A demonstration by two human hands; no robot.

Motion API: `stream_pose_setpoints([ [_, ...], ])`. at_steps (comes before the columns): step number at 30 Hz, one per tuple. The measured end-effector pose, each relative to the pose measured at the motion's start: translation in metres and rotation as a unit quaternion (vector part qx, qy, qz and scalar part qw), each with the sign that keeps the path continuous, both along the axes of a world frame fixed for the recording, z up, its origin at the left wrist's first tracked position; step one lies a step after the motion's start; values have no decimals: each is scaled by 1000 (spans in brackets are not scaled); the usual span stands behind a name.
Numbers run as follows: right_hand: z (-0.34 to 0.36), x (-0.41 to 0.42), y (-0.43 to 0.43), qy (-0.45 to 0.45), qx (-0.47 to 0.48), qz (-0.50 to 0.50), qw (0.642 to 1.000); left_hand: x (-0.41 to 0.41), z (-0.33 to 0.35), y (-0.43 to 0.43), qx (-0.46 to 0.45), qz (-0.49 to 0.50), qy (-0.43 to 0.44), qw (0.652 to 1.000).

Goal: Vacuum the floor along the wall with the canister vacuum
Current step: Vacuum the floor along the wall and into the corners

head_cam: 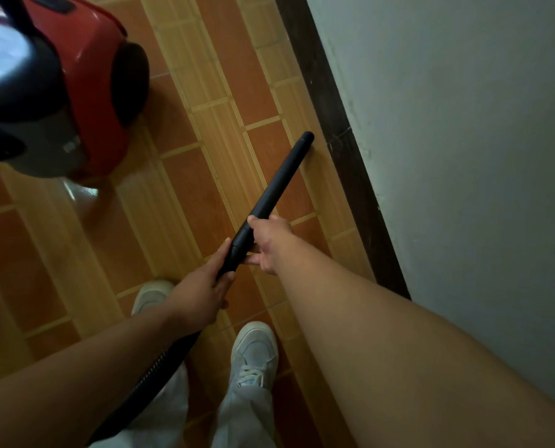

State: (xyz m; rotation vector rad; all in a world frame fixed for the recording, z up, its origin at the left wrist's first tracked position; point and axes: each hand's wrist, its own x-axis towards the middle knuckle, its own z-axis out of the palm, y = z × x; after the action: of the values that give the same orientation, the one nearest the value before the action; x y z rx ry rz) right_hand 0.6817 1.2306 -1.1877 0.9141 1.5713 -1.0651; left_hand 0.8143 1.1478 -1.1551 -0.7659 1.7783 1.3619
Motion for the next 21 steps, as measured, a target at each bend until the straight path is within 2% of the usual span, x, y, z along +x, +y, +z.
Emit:
stream_pose_setpoints([
  [5,-2,-13,-11,6,4,3,1000,-15,-4,-11,22,8,-2,1000],
  [13,2,12,-9,-27,21,-15,999,12,-4,-11,42,1,1,999],
  [21,0,-18,-29,5,21,-14,1000,-24,-10,-34,41,-7,-4,999],
])
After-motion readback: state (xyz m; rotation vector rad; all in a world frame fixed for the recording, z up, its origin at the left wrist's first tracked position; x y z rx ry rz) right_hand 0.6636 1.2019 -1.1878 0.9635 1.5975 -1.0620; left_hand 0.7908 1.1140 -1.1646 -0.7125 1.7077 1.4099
